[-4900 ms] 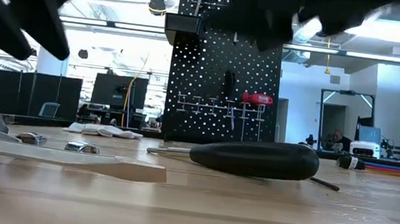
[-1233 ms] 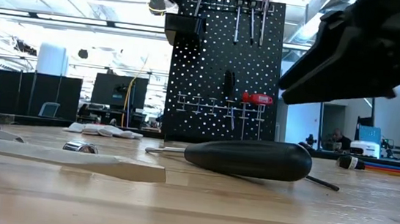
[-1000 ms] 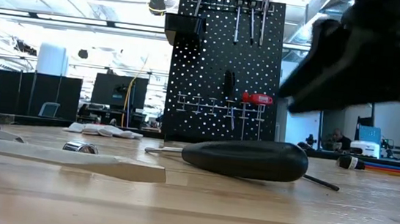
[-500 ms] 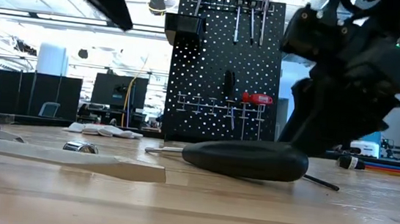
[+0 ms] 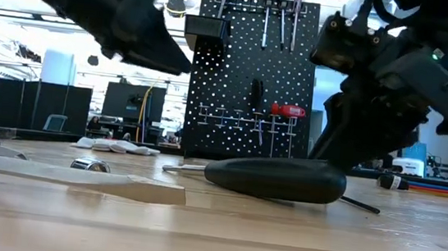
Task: Hang tools onto peg board
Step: Put the socket wrench on the pegboard bin
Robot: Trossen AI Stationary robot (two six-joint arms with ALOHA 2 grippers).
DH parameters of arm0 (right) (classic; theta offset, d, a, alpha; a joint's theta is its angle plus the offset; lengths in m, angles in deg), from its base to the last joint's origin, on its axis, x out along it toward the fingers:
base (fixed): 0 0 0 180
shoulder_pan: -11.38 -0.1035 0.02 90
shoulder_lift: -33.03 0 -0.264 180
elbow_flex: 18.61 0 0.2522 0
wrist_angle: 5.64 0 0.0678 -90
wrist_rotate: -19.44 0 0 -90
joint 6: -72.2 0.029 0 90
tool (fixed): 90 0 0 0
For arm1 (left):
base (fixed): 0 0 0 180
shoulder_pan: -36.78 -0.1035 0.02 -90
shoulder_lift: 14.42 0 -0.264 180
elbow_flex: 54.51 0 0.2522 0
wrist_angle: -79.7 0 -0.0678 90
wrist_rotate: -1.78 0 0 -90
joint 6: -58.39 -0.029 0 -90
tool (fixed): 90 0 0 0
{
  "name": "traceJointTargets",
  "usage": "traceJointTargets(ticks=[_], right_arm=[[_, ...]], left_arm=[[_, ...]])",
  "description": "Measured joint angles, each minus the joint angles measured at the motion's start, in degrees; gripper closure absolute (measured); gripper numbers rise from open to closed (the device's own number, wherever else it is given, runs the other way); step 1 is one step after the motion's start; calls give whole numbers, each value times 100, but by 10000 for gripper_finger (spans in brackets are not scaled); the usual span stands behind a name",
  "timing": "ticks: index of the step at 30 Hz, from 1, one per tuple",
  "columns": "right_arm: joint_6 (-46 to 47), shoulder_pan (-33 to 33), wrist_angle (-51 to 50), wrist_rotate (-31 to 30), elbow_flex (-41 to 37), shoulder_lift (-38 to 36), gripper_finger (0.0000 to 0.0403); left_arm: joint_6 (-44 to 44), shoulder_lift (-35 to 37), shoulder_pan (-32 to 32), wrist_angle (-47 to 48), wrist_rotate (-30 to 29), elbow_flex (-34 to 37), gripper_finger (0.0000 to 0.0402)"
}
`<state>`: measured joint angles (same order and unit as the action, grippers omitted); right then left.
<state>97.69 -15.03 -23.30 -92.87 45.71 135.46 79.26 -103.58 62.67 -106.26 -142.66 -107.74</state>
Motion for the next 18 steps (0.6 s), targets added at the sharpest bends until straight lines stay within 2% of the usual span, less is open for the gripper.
traceJointTargets(ticks=[6,12,18], right_arm=[[66,33,234,16,-290,2,274],[15,38,284,18,-332,3,280],[-183,98,573,15,-543,-8,342]], left_arm=[[-437,-580,-23,-429,4,-165,233],[-459,-655,-25,-409,4,-172,233],[-571,-655,-24,-402,205,-172,233]])
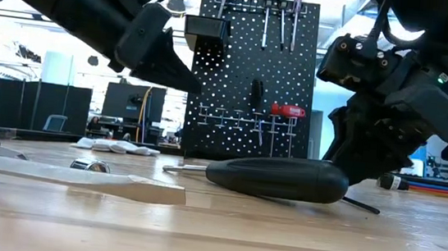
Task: Hang tools onto peg board
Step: Put the socket wrench on the pegboard bin
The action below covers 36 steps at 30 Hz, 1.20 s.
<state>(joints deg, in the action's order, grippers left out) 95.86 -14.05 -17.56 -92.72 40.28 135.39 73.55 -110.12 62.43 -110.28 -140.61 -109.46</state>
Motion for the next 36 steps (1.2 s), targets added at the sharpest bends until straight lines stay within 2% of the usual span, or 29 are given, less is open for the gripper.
traceJointTargets(ticks=[2,6,9,13,17,22,27,29,32,36], right_arm=[[-16,4,242,-9,-137,-6,354],[-165,-12,400,-19,-160,-2,354],[-256,-72,513,-58,-166,8,354],[-438,-218,669,-515,-180,10,354],[-961,-364,1465,-859,-176,5,354],[-1835,-385,2722,-904,-118,-6,354],[-2107,-388,2729,-910,34,-260,354],[-2092,-442,2713,-932,34,-349,354],[-2087,-544,2717,-930,34,-377,354],[-1990,-597,2730,-926,34,-377,354]], left_arm=[[-76,0,1,-9,171,0,233],[-137,0,1,-10,344,0,233],[-337,0,-2,-17,712,0,233],[-505,0,1,-19,1166,0,233],[-717,0,-2,-25,1410,0,233],[-1111,0,-120,-192,2519,0,233],[-1448,0,-354,-690,3670,0,233],[-1980,0,-364,-925,4009,-2,233],[-2966,0,-278,-1119,4046,-4,232],[-3462,-2,-251,-1379,3999,-106,227]])
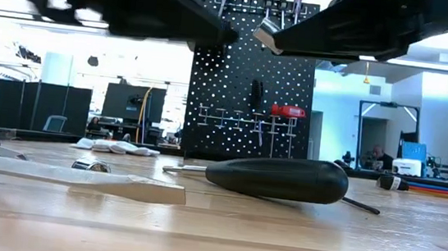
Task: Hang tools onto peg board
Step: Put the socket wrench on the pegboard bin
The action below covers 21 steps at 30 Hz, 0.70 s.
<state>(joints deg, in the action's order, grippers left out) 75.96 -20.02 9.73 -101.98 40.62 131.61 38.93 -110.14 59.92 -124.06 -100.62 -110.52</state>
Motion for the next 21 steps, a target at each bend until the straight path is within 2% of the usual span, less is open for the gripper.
traceJointTargets(ticks=[3,10,14,21], right_arm=[[73,14,-1,2,-2,4,354],[88,11,14,220,-2,9,353],[91,16,34,283,-2,9,353],[93,13,68,291,-4,9,351]], left_arm=[[-486,0,59,92,-292,-155,227],[-2893,-406,530,142,-841,-615,229],[-2967,-696,564,269,-1215,-947,230],[-3451,-750,560,836,-1353,-1388,230]])
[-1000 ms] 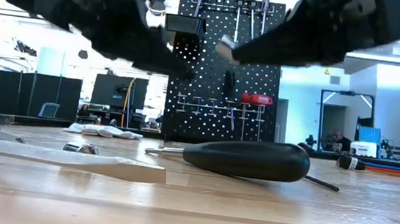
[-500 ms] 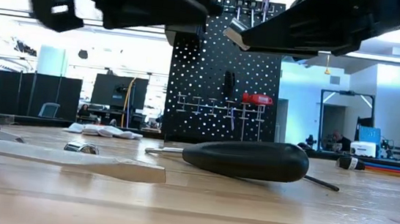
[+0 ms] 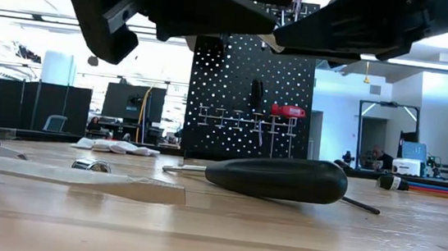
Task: Hang tools onto peg board
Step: Put the socket wrench on the pegboard bin
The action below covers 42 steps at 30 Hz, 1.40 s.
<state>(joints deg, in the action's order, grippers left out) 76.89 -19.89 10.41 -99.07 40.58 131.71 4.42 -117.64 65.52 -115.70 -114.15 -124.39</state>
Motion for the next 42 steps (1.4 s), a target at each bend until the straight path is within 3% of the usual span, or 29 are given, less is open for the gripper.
traceJointTargets(ticks=[7,13,26,34,38,42], right_arm=[[52,-17,-14,0,-2,6,351],[132,-15,-35,3,-2,6,350],[151,-24,-21,20,-2,6,350],[166,-24,-19,21,-2,4,349],[443,-24,-48,24,0,4,329],[590,-20,-92,22,4,4,273]], left_arm=[[161,0,-63,804,-32,-137,231],[359,0,-158,799,-30,-137,250],[524,0,-170,615,-45,-137,337],[725,0,-169,548,-22,-132,343],[837,0,-112,538,-102,-132,344],[841,0,20,502,-360,-132,344]])
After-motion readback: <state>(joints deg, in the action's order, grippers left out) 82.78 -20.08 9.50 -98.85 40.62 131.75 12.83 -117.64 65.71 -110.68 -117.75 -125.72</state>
